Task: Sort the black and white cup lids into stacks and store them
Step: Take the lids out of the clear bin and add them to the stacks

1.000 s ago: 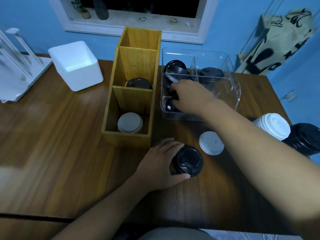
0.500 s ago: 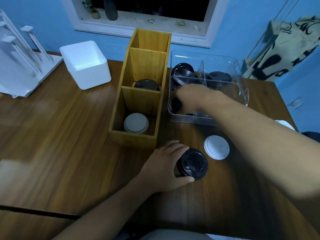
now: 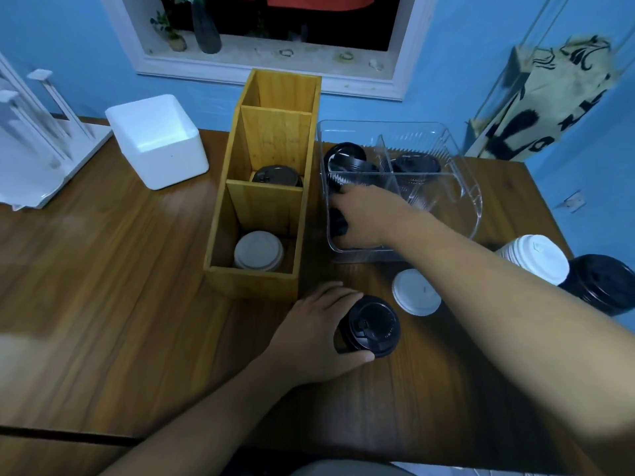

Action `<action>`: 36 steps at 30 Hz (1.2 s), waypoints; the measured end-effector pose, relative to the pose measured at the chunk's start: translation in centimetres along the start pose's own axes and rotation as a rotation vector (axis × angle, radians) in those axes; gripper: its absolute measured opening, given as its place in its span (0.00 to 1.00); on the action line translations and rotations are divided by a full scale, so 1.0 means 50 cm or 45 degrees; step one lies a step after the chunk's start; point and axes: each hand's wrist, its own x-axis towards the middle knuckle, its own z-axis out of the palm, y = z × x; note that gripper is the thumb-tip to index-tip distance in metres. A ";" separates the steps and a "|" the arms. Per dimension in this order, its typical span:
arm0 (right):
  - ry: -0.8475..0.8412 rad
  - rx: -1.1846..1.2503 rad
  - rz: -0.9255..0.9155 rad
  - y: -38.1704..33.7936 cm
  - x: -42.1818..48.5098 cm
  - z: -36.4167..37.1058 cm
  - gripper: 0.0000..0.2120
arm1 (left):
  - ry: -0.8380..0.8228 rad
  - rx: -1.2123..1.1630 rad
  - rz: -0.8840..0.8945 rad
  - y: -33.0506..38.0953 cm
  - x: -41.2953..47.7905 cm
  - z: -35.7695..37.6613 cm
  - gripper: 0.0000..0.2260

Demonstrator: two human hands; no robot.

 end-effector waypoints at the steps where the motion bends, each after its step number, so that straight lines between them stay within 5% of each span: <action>1: 0.010 0.009 0.009 -0.004 0.002 0.002 0.30 | -0.005 0.003 -0.003 0.001 0.000 0.000 0.40; 16: 0.239 0.000 0.104 -0.029 -0.005 -0.027 0.33 | -0.003 0.011 -0.002 0.003 0.000 -0.001 0.40; 22: 0.786 0.837 0.134 -0.029 -0.238 0.009 0.28 | 0.031 -0.025 0.017 -0.002 0.000 0.000 0.39; 25: 0.885 0.997 0.244 -0.035 -0.354 0.117 0.25 | 0.012 -0.034 0.025 -0.007 0.000 0.000 0.39; 31: 0.762 1.001 0.404 -0.045 -0.489 0.264 0.25 | -0.034 -0.006 -0.002 -0.014 0.002 0.004 0.41; 36: 0.535 0.783 0.371 -0.038 -0.504 0.276 0.36 | -0.033 -0.021 0.005 -0.013 0.001 0.006 0.41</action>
